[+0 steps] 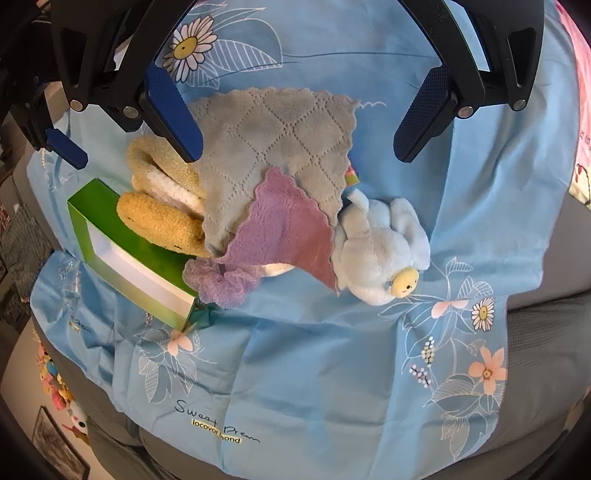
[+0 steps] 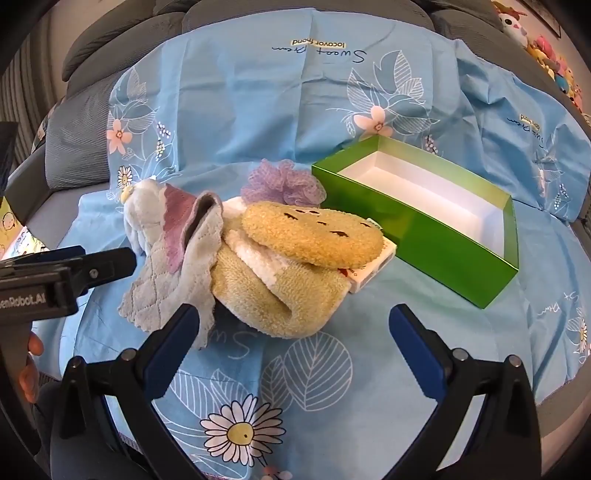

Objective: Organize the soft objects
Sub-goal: 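Move both grippers toward the pink washcloth and grey quilted cloth, then close the left gripper on the cloths while the right gripper also grips them, then carry the cloths into the green box and open both grippers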

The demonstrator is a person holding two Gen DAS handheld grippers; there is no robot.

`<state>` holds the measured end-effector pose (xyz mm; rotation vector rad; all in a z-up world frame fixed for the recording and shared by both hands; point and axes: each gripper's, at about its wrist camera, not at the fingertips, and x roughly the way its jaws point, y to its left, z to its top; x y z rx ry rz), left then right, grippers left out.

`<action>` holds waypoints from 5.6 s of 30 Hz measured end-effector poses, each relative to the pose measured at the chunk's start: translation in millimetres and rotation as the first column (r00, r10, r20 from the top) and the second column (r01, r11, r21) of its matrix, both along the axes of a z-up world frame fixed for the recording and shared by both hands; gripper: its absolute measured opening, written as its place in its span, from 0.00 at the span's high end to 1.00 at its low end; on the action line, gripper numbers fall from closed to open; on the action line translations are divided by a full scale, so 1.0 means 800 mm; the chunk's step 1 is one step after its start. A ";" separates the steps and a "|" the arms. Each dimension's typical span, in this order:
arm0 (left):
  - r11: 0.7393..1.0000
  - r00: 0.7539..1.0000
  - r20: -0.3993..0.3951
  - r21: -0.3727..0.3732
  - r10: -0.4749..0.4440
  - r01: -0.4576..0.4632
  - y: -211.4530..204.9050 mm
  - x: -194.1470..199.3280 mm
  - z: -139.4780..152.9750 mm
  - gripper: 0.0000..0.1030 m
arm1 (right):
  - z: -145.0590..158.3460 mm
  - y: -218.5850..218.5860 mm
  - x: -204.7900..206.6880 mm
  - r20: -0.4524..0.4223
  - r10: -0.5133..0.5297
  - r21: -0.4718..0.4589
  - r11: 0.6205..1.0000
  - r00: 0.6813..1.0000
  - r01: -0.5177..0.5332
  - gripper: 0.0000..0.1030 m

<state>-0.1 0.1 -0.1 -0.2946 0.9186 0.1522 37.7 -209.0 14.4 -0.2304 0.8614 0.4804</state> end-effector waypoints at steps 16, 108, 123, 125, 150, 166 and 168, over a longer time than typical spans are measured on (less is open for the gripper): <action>1.000 1.000 -0.006 -0.021 -0.014 0.014 0.003 0.002 -0.009 0.00 | -0.003 0.018 -0.010 -0.008 0.044 -0.003 0.999 0.999 -0.044 0.00; 0.955 0.992 -0.025 -0.274 -0.126 0.115 0.046 0.020 -0.078 0.13 | -0.007 0.130 0.100 -0.064 0.333 0.076 0.942 0.941 -0.328 0.41; 0.909 0.992 0.024 -0.399 -0.124 0.123 0.049 -0.017 -0.065 0.94 | 0.015 0.124 0.066 -0.084 0.429 0.158 0.897 0.899 -0.413 0.93; 0.910 0.990 0.066 -0.391 -0.125 0.141 0.049 -0.030 -0.047 0.94 | 0.035 0.118 0.052 -0.046 0.450 0.192 0.880 0.892 -0.434 0.94; 0.902 0.907 0.177 -0.138 -0.383 0.409 -0.127 0.226 0.098 0.94 | 0.163 -0.059 0.176 0.234 0.083 0.267 0.953 0.969 -0.146 0.93; 0.949 0.945 -0.080 -0.037 -0.316 0.314 -0.160 0.318 -0.010 0.09 | 0.044 -0.140 0.282 0.053 -0.176 0.149 0.975 0.983 0.167 0.30; 0.948 0.945 -0.076 -0.036 -0.318 0.316 -0.158 0.312 -0.005 0.09 | 0.041 -0.144 0.280 0.045 -0.186 0.143 0.974 0.982 0.178 0.30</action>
